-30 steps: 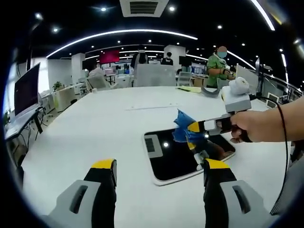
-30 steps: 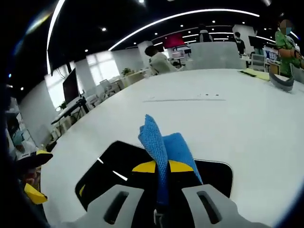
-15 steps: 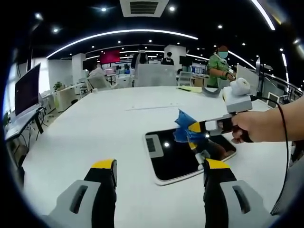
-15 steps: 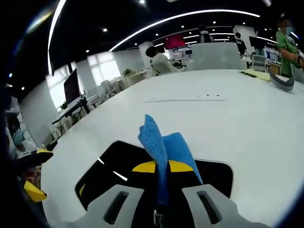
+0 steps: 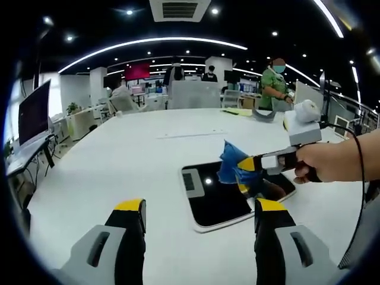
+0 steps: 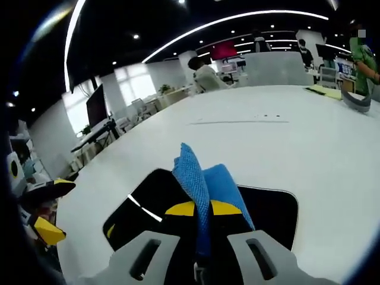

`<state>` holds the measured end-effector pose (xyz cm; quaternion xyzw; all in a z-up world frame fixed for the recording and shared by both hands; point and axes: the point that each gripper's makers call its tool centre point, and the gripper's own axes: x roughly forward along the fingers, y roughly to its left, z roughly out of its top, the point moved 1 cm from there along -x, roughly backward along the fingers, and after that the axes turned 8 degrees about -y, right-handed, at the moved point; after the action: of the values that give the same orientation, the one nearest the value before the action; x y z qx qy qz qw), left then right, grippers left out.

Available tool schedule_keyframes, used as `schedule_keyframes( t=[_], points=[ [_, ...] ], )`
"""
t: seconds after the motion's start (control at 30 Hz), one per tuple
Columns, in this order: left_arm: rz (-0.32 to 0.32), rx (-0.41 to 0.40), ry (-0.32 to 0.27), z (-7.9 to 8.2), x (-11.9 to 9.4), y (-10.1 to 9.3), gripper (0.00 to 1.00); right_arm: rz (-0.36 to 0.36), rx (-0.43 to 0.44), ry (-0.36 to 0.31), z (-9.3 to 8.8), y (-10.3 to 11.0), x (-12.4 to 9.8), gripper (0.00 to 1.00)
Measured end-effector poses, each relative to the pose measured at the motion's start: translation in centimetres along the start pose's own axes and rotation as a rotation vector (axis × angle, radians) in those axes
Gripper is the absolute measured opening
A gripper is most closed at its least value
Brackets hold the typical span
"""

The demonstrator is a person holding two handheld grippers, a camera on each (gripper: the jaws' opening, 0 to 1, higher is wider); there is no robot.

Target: Wipe the mirror surface with the cleaning cloth until all visible marks leave the cleaned area.

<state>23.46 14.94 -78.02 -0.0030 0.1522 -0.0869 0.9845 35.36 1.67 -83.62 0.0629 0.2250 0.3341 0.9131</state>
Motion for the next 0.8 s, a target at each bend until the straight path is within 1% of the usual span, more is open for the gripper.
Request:
schedule_keyframes(
  t=[0.3,0.67,0.73,0.8],
  points=[
    [-0.002,0.006,0.000,0.0,0.0,-0.1,0.74,0.019,0.009,0.001,-0.8,0.8,-1.2,0.03],
    [0.000,0.016,-0.003,0.2,-0.1,-0.1,0.74,0.047,0.019,0.004,-1.7,2.6,-2.9,0.03],
    [0.000,0.017,-0.005,0.3,-0.1,-0.1,0.74,0.050,0.020,0.006,-1.6,2.5,-2.7,0.03],
    [-0.001,0.020,-0.005,0.3,-0.2,-0.1,0.74,0.056,0.020,0.007,-1.8,2.8,-3.0,0.03]
  ],
)
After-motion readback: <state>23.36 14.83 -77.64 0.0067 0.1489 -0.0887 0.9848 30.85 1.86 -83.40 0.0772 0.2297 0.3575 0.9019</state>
